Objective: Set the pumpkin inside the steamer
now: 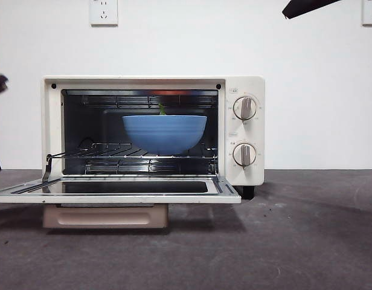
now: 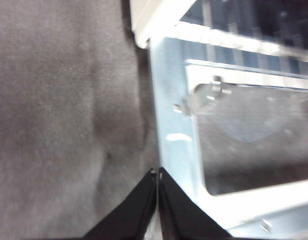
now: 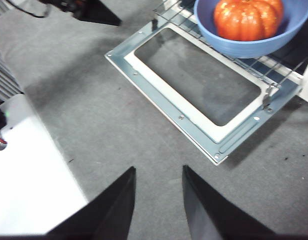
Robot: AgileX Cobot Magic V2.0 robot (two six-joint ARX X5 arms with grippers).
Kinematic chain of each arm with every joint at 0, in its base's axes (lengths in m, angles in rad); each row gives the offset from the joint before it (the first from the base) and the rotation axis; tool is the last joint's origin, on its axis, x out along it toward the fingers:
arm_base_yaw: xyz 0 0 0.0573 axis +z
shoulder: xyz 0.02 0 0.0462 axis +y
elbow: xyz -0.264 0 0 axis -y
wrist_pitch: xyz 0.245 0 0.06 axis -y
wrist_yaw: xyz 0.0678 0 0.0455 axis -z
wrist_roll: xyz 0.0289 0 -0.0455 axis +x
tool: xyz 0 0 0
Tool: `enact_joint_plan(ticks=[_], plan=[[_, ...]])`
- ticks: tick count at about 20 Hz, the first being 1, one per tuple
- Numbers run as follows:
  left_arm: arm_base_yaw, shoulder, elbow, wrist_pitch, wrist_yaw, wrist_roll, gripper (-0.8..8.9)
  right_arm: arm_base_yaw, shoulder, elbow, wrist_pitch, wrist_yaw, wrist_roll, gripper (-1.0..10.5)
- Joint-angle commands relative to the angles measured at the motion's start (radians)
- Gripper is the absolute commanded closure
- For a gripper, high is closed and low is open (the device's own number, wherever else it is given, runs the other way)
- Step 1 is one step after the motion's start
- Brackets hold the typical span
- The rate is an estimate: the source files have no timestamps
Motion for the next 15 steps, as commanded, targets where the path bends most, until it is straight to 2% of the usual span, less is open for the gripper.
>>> enact_joint_plan(ticks=[1,7,15], plan=[[0.003,0.071,0.008,0.043,0.021,0.018,7.99,0.007,0.004,0.007,0.006,-0.004,-0.014,8.0],[0.003,0.180,0.008,0.097,0.034,0.025,7.99,0.007,0.004,0.008,0.007,-0.003,-0.014,8.0],[0.003,0.244,0.008,0.116,0.178,0.029,7.99,0.007,0.004,0.008,0.008,-0.002,-0.014,8.0]])
